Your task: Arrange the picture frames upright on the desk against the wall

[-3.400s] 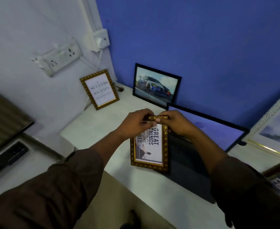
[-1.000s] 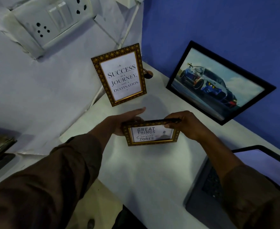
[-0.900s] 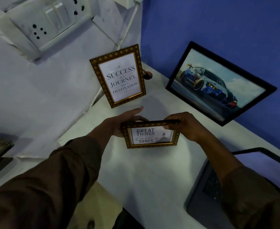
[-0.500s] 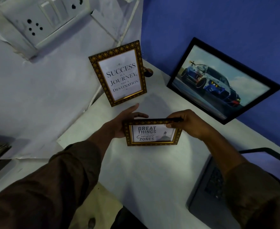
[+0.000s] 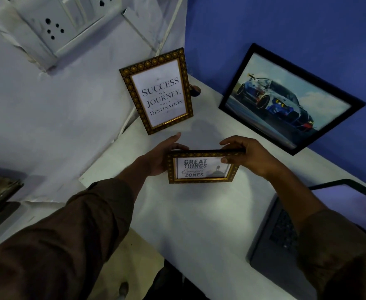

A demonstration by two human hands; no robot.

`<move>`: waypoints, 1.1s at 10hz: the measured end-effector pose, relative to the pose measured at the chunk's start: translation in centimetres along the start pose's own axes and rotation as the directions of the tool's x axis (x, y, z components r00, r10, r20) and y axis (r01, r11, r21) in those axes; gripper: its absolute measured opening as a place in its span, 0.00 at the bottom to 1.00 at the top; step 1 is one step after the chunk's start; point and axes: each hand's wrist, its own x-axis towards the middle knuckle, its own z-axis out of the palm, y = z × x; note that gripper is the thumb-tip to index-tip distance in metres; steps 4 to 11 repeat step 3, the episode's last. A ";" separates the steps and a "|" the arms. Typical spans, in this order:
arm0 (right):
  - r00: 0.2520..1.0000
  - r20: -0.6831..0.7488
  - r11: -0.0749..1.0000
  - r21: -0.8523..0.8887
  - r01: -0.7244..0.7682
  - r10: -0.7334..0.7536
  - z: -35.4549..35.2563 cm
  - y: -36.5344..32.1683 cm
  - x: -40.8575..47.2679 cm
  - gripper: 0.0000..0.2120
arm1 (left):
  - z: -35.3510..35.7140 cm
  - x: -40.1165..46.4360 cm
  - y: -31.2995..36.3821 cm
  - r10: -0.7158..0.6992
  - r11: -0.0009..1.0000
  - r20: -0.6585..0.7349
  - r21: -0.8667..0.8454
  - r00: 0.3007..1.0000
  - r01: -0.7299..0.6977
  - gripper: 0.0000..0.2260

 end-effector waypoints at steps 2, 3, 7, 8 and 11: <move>0.989 -0.139 0.995 -0.094 0.026 -0.039 0.7 -0.7 -2.1 0.21 | -0.5 -1.6 0.4 0.112 0.994 -0.179 0.007 0.977 -0.112 0.29; 0.962 -0.252 0.967 -0.254 0.036 -0.102 1.2 -1.5 -3.7 0.23 | 0.0 -3.2 1.3 0.222 0.975 -0.296 0.057 0.929 -0.215 0.25; 0.962 -0.252 0.967 -0.254 0.036 -0.102 1.2 -1.5 -3.7 0.23 | 0.0 -3.2 1.3 0.222 0.975 -0.296 0.057 0.929 -0.215 0.25; 0.962 -0.252 0.967 -0.254 0.036 -0.102 1.2 -1.5 -3.7 0.23 | 0.0 -3.2 1.3 0.222 0.975 -0.296 0.057 0.929 -0.215 0.25; 0.962 -0.252 0.967 -0.254 0.036 -0.102 1.2 -1.5 -3.7 0.23 | 0.0 -3.2 1.3 0.222 0.975 -0.296 0.057 0.929 -0.215 0.25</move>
